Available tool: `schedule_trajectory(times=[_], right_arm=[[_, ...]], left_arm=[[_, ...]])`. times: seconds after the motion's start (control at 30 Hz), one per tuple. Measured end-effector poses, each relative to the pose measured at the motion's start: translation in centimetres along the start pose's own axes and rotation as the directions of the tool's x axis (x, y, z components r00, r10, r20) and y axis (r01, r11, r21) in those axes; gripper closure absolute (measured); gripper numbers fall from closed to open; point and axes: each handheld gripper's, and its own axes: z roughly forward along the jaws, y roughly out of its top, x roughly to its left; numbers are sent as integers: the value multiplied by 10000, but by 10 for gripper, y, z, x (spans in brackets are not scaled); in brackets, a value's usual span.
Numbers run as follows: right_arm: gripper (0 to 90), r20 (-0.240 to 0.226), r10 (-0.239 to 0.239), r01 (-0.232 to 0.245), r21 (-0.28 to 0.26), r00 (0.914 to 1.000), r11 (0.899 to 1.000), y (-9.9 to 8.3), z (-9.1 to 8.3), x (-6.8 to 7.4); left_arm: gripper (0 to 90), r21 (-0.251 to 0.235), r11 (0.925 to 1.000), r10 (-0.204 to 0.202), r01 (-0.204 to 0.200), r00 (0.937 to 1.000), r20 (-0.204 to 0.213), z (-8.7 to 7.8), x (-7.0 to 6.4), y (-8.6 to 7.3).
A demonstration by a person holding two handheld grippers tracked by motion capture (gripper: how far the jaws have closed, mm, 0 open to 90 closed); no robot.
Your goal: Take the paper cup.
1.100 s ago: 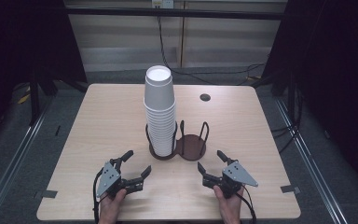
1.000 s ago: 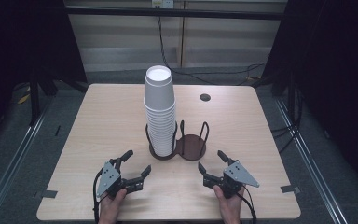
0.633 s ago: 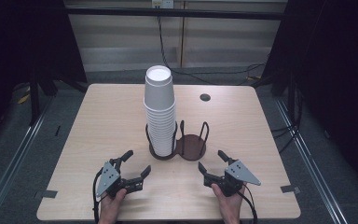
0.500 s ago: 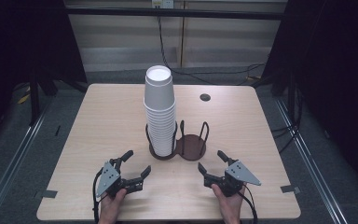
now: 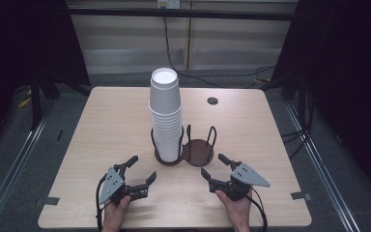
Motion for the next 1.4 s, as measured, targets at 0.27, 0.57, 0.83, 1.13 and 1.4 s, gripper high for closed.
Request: schedule_trajectory(times=[0.27, 0.57, 0.83, 1.13, 1.4], right_arm=[[251, -940, 77, -64, 145, 9955, 9999, 16, 5, 2], [223, -1271, 84, -67, 141, 9919, 9999, 35, 6, 1], [200, -1422, 144, -120, 180, 9897, 9998, 50, 13, 0], [193, -1614, -163, 207, 254, 9868, 9995, 70, 22, 4], [171, -2253, 183, -85, 443, 9741, 9990, 86, 31, 3]], left_arm=[[156, -2, 10000, 0, 0, 10000, 8, 0, 0, 0], [157, 16, 9999, 132, -132, 9999, -31, 0, 1, 0], [157, 23, 9999, 158, -158, 9999, -22, 0, 1, 0], [157, -5, 10000, 33, -33, 10000, -3, 0, 0, 0], [157, 15, 9999, 125, -125, 9999, -6, 0, 1, 0]])
